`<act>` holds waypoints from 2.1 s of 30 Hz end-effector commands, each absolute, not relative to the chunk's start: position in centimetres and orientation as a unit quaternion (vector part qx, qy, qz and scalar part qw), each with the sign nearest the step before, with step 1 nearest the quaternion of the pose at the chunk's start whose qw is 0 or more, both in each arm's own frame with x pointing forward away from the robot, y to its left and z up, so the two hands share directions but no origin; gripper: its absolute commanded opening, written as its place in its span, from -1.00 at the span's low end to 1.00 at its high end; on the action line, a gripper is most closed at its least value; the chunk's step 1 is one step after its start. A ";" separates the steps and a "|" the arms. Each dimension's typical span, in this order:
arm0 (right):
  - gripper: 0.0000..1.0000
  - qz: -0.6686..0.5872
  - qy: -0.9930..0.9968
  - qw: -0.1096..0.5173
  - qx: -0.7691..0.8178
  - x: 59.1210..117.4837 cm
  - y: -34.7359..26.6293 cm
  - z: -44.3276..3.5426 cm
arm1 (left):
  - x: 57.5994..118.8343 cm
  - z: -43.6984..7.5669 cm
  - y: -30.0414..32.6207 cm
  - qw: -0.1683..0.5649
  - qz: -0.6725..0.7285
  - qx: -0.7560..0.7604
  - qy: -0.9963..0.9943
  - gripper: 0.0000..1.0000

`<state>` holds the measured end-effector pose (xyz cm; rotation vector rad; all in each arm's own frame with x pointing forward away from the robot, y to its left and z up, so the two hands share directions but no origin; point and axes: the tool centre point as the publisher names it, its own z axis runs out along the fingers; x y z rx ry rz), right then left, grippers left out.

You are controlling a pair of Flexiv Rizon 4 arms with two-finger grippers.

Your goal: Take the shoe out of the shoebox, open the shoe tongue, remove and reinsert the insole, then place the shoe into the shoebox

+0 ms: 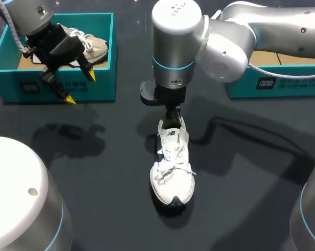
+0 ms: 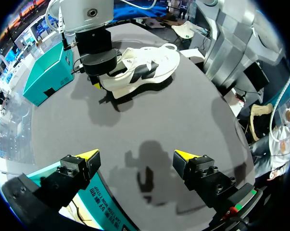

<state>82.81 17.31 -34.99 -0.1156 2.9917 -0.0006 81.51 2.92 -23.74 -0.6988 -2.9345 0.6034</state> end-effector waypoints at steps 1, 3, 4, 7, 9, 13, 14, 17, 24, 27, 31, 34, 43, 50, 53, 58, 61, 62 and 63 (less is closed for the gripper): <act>-1.00 -0.011 0.995 0.093 -0.039 82.1 16.1 -30.9 | 81.5 -23.7 2.9 0.033 0.195 -0.227 -0.953 1.00; -1.00 -0.024 0.994 0.102 -0.038 82.4 15.5 -29.1 | 81.5 -23.7 2.9 0.033 0.195 -0.227 -0.953 1.00; -1.00 -0.030 0.993 0.106 -0.038 82.6 15.2 -28.1 | 81.5 -23.7 2.9 0.033 0.195 -0.227 -0.953 1.00; -1.00 -0.041 0.991 0.125 -0.029 83.2 14.2 -24.8 | 81.5 -23.7 2.9 0.033 0.195 -0.227 -0.953 1.00; -1.00 -0.043 0.990 0.131 -0.022 83.4 14.0 -23.9 | 81.5 -23.7 2.9 0.033 0.195 -0.227 -0.953 1.00; -1.00 -0.043 0.990 0.131 -0.022 83.4 14.0 -23.9 | 81.5 -23.7 2.9 0.033 0.195 -0.227 -0.953 1.00; -1.00 -0.043 0.990 0.131 -0.022 83.4 14.0 -23.9 | 81.5 -23.7 2.9 0.033 0.195 -0.227 -0.953 1.00; -1.00 -0.043 0.990 0.131 -0.022 83.4 14.0 -23.9 | 81.5 -23.7 2.9 0.033 0.195 -0.227 -0.953 1.00; -1.00 -0.043 0.990 0.131 -0.022 83.4 14.0 -23.9 | 81.5 -23.7 2.9 0.033 0.195 -0.227 -0.953 1.00; -1.00 -0.054 0.988 0.141 -0.014 84.8 11.8 -21.9 | 81.5 -23.7 2.9 0.033 0.195 -0.227 -0.953 1.00; -1.00 -0.070 0.988 0.137 -0.012 87.5 8.3 -19.1 | 81.5 -23.7 2.9 0.033 0.195 -0.227 -0.953 1.00; -1.00 -0.100 0.983 0.151 -0.020 90.0 5.8 -16.3 | 81.5 -23.7 2.9 0.033 0.195 -0.227 -0.953 1.00; -1.00 -0.101 0.978 0.179 -0.043 95.9 0.5 -13.3 | 81.5 -23.7 2.9 0.033 0.195 -0.227 -0.953 1.00; -1.00 -0.101 0.978 0.179 -0.043 95.9 0.5 -13.3 | 81.5 -23.7 2.9 0.033 0.195 -0.227 -0.953 1.00; -1.00 -0.101 0.978 0.179 -0.043 95.9 0.5 -13.3 | 81.5 -23.7 2.9 0.033 0.195 -0.227 -0.953 1.00; -1.00 -0.123 0.976 0.172 -0.058 97.8 -2.3 -11.9 | 81.5 -23.7 2.9 0.033 0.195 -0.227 -0.953 1.00; -1.00 -0.139 0.973 0.167 -0.079 100.4 -5.9 -11.0 | 81.5 -23.7 2.9 0.033 0.195 -0.227 -0.953 1.00; -1.00 -0.146 0.972 0.163 -0.085 101.1 -6.8 -10.9 | 81.5 -23.7 2.9 0.033 0.195 -0.227 -0.953 1.00; -1.00 -0.144 0.971 0.166 -0.094 102.1 -8.1 -10.6 | 81.5 -23.7 2.9 0.033 0.195 -0.227 -0.953 1.00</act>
